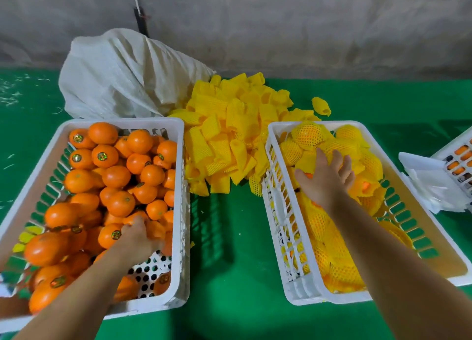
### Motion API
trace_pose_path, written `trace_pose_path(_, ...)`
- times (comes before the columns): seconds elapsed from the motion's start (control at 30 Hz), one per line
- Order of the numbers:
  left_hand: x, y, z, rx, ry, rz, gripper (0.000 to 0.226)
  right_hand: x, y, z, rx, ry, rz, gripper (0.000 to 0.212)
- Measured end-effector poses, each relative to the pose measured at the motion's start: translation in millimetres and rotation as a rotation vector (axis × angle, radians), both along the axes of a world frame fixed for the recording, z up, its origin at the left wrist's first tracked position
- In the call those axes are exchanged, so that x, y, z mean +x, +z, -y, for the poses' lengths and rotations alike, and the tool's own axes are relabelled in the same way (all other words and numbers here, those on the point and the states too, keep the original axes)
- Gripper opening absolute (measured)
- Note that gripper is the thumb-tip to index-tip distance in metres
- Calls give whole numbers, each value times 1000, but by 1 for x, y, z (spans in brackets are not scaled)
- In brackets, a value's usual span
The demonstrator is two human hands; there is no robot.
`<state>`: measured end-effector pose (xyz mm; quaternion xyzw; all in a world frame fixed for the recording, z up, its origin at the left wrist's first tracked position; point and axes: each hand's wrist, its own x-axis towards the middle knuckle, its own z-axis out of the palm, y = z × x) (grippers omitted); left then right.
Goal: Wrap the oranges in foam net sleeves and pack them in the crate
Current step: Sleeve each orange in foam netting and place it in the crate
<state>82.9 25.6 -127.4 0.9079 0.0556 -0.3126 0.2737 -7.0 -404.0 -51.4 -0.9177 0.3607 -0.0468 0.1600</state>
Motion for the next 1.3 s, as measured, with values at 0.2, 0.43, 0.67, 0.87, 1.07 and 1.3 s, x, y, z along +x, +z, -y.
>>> trace_pose_path(0.2,-38,59,39,-800,505,469,59,31,-8,-58,39,570,236,76)
trace_pose_path(0.43,-70,67,84,-553,-47,836,68,104,-38,-62,-183,758,-287,45)
trace_pose_path(0.67,-63,52,97,1,-825,975,84,135,-47,-61,-148,687,-307,27)
trace_pose_path(0.87,-61,52,93,-117,-609,894,73,136,-47,-59,-138,719,-309,30)
trace_pose_path(1.07,-60,56,93,-313,-459,788,68,112,-50,-78,86,657,69,27)
trace_pose_path(1.3,-58,68,89,-686,-114,659,63,24,-49,-112,272,488,531,40)
